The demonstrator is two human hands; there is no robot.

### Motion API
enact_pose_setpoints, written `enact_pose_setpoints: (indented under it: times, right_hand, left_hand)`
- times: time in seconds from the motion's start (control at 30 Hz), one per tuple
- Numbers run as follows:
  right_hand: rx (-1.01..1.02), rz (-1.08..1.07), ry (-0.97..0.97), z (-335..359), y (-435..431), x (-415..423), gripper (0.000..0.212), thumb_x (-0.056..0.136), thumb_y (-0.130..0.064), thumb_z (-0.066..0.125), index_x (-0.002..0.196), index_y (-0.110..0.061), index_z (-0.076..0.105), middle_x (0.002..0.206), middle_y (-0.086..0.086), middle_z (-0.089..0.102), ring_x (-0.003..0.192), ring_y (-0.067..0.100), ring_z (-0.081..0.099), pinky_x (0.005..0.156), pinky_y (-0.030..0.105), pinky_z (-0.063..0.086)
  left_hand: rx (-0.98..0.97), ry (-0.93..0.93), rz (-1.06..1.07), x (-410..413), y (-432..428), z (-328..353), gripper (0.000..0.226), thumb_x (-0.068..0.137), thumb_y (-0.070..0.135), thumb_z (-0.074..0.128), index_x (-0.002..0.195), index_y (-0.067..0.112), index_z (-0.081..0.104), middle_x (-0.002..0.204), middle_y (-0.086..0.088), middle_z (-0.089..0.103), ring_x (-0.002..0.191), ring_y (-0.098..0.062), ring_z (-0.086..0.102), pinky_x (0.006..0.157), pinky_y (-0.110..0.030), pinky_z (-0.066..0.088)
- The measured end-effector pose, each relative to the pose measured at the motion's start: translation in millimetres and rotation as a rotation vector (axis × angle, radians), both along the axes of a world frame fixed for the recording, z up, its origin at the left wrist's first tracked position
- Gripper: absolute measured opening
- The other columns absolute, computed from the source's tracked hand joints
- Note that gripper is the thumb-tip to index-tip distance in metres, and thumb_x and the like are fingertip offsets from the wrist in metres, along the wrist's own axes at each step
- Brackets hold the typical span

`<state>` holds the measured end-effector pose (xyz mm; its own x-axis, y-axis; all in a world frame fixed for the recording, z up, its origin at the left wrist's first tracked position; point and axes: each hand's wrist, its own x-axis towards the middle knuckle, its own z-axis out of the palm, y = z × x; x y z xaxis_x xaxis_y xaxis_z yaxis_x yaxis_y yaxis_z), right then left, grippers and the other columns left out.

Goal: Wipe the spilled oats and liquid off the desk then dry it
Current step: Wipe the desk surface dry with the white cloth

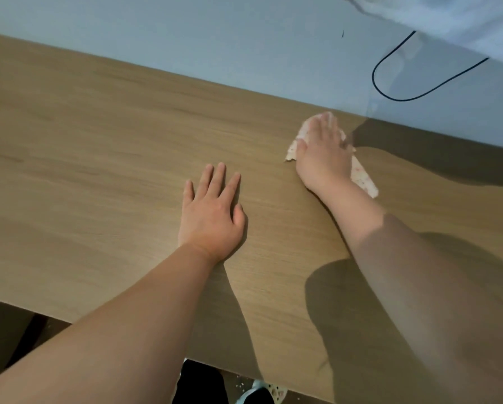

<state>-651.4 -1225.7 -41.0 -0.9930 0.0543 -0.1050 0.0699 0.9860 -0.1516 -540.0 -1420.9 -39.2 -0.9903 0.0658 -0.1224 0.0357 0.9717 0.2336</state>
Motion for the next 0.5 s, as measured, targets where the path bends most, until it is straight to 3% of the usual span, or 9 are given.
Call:
enact_pose_setpoints:
  times: [0.13, 0.23, 0.3, 0.37, 0.43, 0.5]
  right_hand:
    - [-0.015, 0.352, -0.006, 6.8, -27.4, -32.1, 0.054, 0.105, -0.033, 0.021, 0.156, -0.017, 0.014, 0.165, 0.002, 0.006, 0.151, 0.018, 0.001, 0.121, 0.048, 0.003]
    - [-0.053, 0.443, -0.028, 9.8, 1.0, -29.7, 0.052, 0.105, -0.029, 0.025, 0.155, -0.016, 0.019, 0.164, 0.002, 0.012, 0.151, 0.017, 0.006, 0.12, 0.045, 0.007]
    - [-0.044, 0.271, 0.036, 6.2, 33.5, -9.5, 0.047, 0.103, -0.027, 0.029, 0.147, -0.01, 0.036, 0.153, 0.015, 0.037, 0.142, 0.029, 0.032, 0.115, 0.046, 0.023]
    - [0.056, -0.119, 0.026, 3.0, 63.6, 4.5, 0.046, 0.102, -0.03, 0.028, 0.136, -0.005, 0.048, 0.136, 0.024, 0.053, 0.126, 0.038, 0.048, 0.109, 0.05, 0.031]
    - [0.105, -0.416, -0.027, 3.2, 70.7, 3.3, 0.055, 0.101, -0.033, 0.025, 0.147, -0.005, 0.035, 0.153, 0.021, 0.034, 0.141, 0.035, 0.031, 0.116, 0.054, 0.017]
    - [0.07, -0.48, -0.043, 6.9, 51.9, 2.2, 0.059, 0.101, -0.033, 0.025, 0.154, -0.007, 0.022, 0.161, 0.016, 0.019, 0.148, 0.032, 0.017, 0.118, 0.054, 0.01]
  left_hand:
    - [-0.001, -0.002, -0.001, 0.2, -0.4, 0.9, 0.07, 0.087, 0.041, 0.021, 0.155, 0.027, 0.019, 0.164, -0.001, 0.006, 0.151, -0.018, -0.003, 0.12, -0.046, -0.001]
    - [0.008, 0.0, -0.002, 0.4, -1.0, 1.2, 0.07, 0.087, 0.041, 0.021, 0.155, 0.027, 0.02, 0.164, -0.001, 0.007, 0.151, -0.018, -0.003, 0.121, -0.046, -0.001]
    - [0.003, -0.007, -0.002, 0.3, -1.0, 1.2, 0.07, 0.087, 0.041, 0.021, 0.155, 0.027, 0.02, 0.164, -0.001, 0.007, 0.151, -0.018, -0.003, 0.121, -0.046, -0.001]
    - [-0.012, -0.011, -0.004, 0.0, -0.9, 0.0, 0.068, 0.088, 0.04, 0.021, 0.155, 0.027, 0.018, 0.164, -0.001, 0.005, 0.151, -0.018, -0.005, 0.121, -0.046, -0.001]
    - [-0.019, -0.007, -0.003, 0.2, -0.5, -0.6, 0.066, 0.091, 0.039, 0.022, 0.155, 0.027, 0.019, 0.164, -0.001, 0.005, 0.151, -0.018, -0.004, 0.122, -0.046, 0.0]
    - [-0.016, 0.005, 0.003, 0.6, -0.5, -0.9, 0.068, 0.089, 0.04, 0.021, 0.155, 0.027, 0.02, 0.164, -0.001, 0.007, 0.151, -0.018, -0.003, 0.122, -0.046, 0.001]
